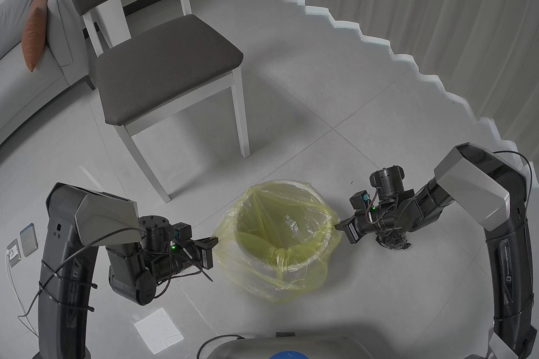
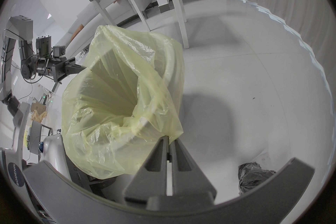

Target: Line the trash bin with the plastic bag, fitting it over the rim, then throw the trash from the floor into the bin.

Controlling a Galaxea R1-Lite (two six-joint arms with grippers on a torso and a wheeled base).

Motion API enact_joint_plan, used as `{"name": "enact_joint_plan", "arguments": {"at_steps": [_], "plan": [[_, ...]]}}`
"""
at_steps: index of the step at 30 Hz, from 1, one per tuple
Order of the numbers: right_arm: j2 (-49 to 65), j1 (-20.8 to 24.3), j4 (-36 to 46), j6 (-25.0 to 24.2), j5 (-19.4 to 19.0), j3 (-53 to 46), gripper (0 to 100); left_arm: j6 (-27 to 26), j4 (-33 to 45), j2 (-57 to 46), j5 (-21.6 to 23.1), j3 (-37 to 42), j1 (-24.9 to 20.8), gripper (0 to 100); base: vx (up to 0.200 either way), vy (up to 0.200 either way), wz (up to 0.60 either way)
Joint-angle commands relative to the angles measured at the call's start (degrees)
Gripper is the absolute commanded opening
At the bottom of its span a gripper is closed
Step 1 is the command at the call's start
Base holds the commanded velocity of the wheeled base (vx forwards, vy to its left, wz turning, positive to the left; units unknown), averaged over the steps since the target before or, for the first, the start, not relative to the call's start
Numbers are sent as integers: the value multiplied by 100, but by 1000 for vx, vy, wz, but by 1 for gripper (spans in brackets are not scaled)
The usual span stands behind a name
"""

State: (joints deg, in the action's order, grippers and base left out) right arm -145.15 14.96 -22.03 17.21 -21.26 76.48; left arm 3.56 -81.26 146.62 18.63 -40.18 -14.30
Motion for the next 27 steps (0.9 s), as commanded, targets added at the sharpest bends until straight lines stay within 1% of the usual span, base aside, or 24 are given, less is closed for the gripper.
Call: {"name": "enact_joint_plan", "arguments": {"at_steps": [1,17,20,27], "plan": [[-83,-63,-3,1,-1,86,0,-4,128,60,-8,-210,24,0,0,0,0],[-136,-107,6,1,-1,165,0,-119,620,192,-8,-790,243,0,0,0,0],[-136,-107,6,1,-1,165,0,-110,1007,201,-8,-1115,243,0,0,0,0],[-110,-107,6,1,-1,156,0,-110,1499,262,-8,-1642,217,0,0,0,0]]}}
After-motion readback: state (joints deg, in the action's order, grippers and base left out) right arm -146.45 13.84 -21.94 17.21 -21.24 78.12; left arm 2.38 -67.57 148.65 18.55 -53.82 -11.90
